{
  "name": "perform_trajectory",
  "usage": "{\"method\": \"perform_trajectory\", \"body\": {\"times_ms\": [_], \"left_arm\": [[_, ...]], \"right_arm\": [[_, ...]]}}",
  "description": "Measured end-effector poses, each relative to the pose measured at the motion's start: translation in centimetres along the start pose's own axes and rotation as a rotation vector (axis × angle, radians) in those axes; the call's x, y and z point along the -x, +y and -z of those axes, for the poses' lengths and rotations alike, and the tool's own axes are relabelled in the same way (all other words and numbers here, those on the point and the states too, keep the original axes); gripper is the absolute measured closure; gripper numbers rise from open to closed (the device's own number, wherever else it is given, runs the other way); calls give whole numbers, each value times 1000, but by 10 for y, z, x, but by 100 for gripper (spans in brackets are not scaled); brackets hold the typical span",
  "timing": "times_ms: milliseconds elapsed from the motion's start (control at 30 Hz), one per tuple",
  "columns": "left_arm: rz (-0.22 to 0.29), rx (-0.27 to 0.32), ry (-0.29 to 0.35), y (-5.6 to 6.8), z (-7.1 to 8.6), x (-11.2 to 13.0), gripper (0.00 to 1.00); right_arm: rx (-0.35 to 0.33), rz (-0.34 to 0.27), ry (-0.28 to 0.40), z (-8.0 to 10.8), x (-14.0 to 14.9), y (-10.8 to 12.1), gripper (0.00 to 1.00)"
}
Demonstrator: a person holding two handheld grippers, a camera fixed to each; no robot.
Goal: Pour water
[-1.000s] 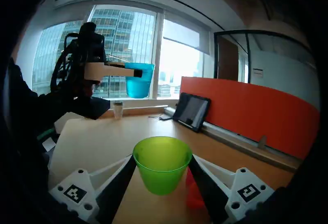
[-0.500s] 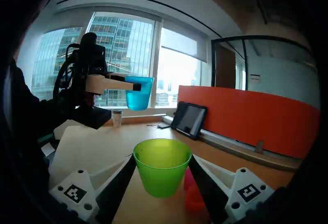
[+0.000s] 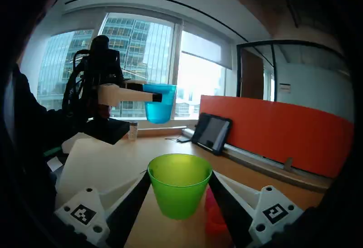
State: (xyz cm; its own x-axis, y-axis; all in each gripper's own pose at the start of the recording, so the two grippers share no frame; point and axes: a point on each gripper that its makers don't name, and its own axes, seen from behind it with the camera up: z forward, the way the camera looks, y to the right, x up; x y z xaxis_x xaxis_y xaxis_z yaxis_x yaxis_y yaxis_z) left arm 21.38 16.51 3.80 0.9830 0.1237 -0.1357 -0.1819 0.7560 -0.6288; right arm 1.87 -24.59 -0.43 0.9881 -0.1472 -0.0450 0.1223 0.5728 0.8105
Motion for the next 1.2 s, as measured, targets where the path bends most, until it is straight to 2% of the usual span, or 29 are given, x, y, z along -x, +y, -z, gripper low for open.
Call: {"method": "perform_trajectory", "body": {"times_ms": [500, 900, 1200], "left_arm": [[-117, -15, 25, 5, -6, -18, 14], [-262, -37, 31, 8, -13, -32, 14], [-332, -40, 43, 11, -15, -47, 14]], "right_arm": [[-19, 0, 7, -3, -1, -7, 8], [-28, 3, 12, -5, 1, -11, 8], [-35, 5, 19, -6, 3, -13, 8]]}}
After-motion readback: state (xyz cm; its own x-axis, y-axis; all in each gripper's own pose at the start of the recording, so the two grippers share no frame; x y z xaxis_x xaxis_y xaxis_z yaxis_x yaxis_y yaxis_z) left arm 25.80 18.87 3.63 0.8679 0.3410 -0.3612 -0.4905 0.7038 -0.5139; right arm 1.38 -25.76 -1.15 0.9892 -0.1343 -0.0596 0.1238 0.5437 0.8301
